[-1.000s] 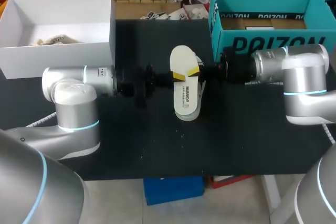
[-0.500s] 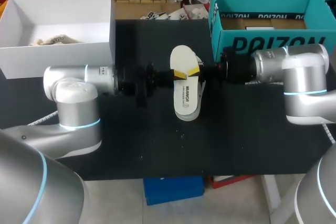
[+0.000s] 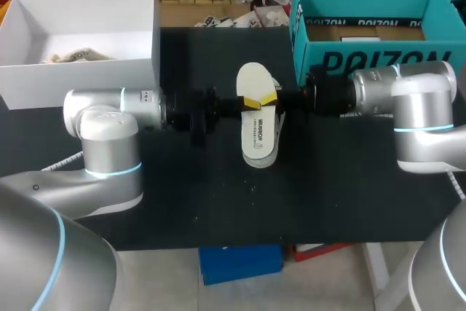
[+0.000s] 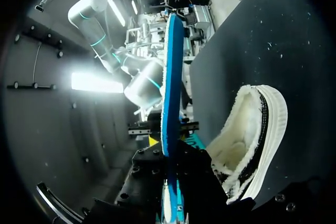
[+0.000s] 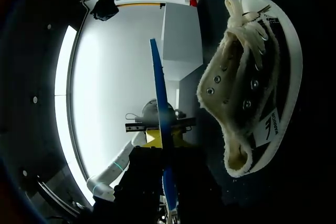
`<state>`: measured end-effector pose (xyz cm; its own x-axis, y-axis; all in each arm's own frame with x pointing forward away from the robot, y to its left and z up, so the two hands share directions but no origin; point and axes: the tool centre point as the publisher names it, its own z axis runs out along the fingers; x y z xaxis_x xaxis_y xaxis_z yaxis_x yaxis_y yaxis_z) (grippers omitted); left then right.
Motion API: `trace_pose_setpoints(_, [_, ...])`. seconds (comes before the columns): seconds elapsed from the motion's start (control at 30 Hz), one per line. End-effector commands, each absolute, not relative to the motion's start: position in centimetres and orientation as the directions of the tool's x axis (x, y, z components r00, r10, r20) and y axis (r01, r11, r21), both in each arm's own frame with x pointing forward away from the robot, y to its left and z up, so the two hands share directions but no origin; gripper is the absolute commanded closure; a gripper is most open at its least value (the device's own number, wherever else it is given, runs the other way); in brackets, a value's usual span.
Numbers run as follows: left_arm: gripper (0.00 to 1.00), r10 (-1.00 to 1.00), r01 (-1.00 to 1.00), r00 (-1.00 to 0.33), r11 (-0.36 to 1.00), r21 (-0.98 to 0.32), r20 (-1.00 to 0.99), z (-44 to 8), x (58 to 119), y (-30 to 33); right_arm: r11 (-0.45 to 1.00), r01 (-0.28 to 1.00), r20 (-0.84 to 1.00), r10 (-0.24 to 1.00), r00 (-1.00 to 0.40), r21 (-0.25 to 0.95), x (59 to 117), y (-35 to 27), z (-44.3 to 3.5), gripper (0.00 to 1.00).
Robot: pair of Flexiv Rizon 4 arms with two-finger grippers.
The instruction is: Take the shoe out of the shoebox, open the shoe tongue, remove and reinsert the insole, then place the shoe into the shoebox
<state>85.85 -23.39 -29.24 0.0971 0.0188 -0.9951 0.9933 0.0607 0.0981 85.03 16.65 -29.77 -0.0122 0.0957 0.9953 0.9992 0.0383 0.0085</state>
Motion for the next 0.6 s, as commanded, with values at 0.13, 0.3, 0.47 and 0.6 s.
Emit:
trace_pose_setpoints(0.13, [1.0,0.021,0.994,0.094,0.055,0.095,-0.995,-29.4,85.5,-23.4,0.037,0.999,0.993,0.121,-0.012,0.008,84.9,16.9,-29.6,0.0])
trace_pose_setpoints(0.3, [1.0,0.031,0.996,0.07,0.048,0.072,-0.997,-29.7,84.3,-22.3,-0.039,0.999,0.988,0.157,0.012,-0.006,84.8,15.6,-29.3,0.0])
trace_pose_setpoints(0.47, [1.0,0.088,1.0,0.007,0.019,0.009,-0.996,-30.2,82.5,-21.0,-0.118,0.993,0.978,0.206,0.026,-0.001,84.5,13.2,-28.7,0.0])
trace_pose_setpoints(0.6, [1.0,0.141,0.999,-0.034,-0.005,-0.035,-0.989,-30.6,80.8,-19.8,-0.163,0.987,0.967,0.251,0.042,-0.001,84.0,11.4,-28.5,0.0])
